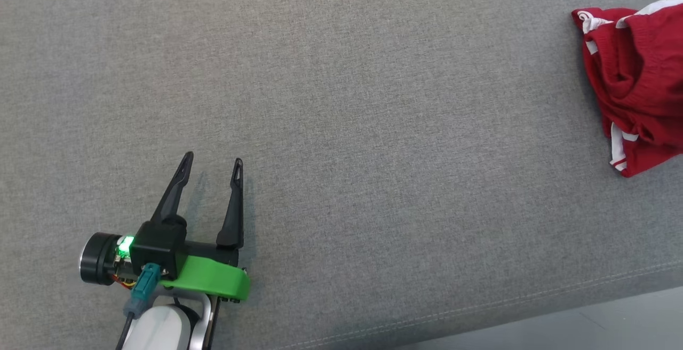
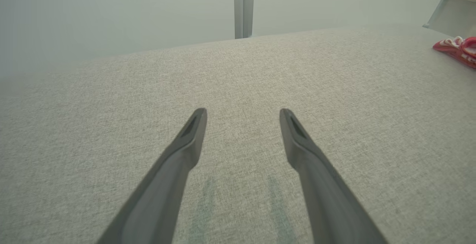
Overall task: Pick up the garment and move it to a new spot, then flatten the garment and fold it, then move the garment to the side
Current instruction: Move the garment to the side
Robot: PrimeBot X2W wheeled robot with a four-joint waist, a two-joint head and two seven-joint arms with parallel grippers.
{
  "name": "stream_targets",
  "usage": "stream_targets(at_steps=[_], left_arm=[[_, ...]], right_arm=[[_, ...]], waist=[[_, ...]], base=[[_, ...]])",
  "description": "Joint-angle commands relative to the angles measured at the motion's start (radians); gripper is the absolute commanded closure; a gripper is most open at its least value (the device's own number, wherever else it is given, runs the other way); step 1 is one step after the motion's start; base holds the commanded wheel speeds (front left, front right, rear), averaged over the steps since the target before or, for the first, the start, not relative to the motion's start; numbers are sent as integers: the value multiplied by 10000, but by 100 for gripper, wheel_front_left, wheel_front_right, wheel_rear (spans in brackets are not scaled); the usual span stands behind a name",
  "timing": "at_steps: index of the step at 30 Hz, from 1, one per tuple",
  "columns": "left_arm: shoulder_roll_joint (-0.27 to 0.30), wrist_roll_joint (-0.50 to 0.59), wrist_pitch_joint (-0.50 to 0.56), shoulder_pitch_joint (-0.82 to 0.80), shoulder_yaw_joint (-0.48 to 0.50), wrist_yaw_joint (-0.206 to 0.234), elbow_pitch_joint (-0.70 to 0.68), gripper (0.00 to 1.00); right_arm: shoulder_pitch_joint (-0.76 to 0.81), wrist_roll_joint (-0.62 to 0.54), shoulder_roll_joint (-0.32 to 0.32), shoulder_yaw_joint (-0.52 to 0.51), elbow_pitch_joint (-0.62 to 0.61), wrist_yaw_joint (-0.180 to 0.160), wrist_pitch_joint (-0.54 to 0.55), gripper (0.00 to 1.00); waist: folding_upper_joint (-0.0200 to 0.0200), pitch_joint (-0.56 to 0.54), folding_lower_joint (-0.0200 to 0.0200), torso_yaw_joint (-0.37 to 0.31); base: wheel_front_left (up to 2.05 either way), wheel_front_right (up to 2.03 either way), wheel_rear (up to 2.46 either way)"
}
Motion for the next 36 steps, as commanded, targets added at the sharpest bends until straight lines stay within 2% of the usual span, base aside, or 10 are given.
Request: stream_targets(at_steps=[1,13,23,28,36], left_arm=[[79,13,57,-137,-29,65,-61,0],[205,-76,151,25,-68,138,-88,0],[180,-279,-60,167,115,331,45,0],[29,-563,-318,266,506,622,196,0],[-204,-1137,-545,651,1102,988,638,0]], right_arm=[[-157,-325,-18,-193,191,-16,-241,0],[-103,-1247,295,-1050,914,-18,-927,0],[-471,-1507,730,-1371,851,-18,-1960,0],[-550,-1284,1148,-1037,708,-16,-2632,0],[196,-53,1873,-506,125,-16,-3690,0]], waist=[[116,-2,-1,-69],[116,-214,-1,-356],[116,-1072,-1,-620],[116,-1809,-1,-651],[116,-3033,-1,-421]], base=[[0,0,0],[0,0,0],[0,0,0],[0,0,0],[0,0,0]])
